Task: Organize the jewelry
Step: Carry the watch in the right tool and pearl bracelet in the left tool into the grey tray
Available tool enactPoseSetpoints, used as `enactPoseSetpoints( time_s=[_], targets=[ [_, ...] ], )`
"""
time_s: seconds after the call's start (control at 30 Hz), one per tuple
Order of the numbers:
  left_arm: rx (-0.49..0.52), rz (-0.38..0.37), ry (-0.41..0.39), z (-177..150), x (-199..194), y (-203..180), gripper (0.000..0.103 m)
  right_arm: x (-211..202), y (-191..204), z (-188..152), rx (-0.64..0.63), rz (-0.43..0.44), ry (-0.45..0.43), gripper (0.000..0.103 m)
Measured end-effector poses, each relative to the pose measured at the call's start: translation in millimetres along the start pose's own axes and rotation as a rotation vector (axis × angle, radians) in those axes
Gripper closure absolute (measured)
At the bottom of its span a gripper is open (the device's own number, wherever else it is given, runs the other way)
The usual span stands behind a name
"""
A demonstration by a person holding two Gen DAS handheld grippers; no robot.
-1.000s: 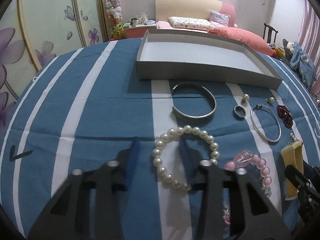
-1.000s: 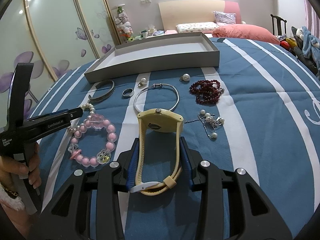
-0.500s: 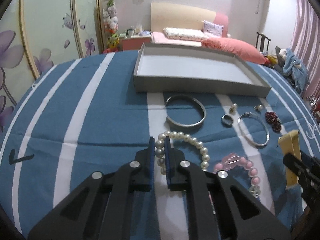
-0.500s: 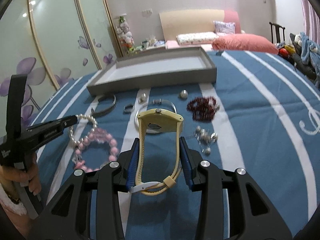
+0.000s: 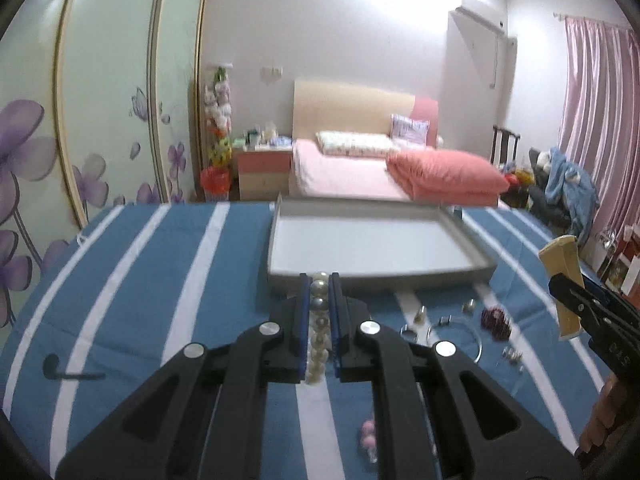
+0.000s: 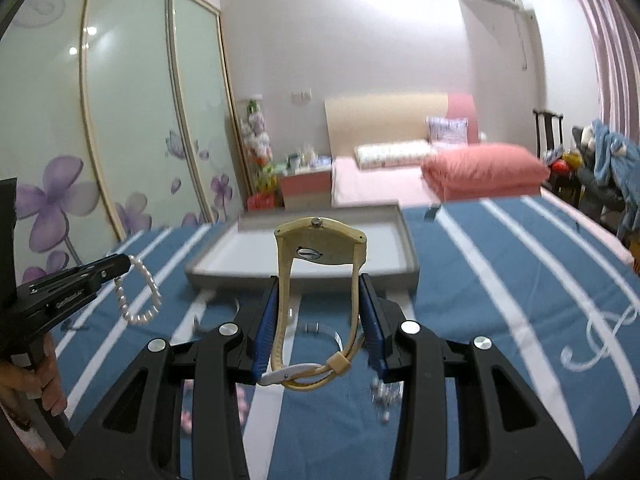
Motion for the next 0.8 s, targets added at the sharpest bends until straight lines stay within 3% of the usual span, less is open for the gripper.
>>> enactPoseSetpoints(
  time_s=[0.5, 0.8],
  targets=[
    [0.045, -0.019, -0.098, 66, 30, -14, 0.093, 34, 8, 62, -0.023, -0.044, -0.159, 0.063],
    [0.072, -0.036, -0.110, 94, 85, -17, 0.093, 88, 9, 71, -0.028, -0.070, -0.123, 0.063]
  ],
)
Point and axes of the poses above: each gripper's, at about its wrist camera, not at the fingertips, and x roughly the way its jaws point, y to its left, z to its top, the point moved 9 cm from there along x, roughly the way its jaws point, and after that the axes turned 15 degrees about -z, right-handed, at the moved point
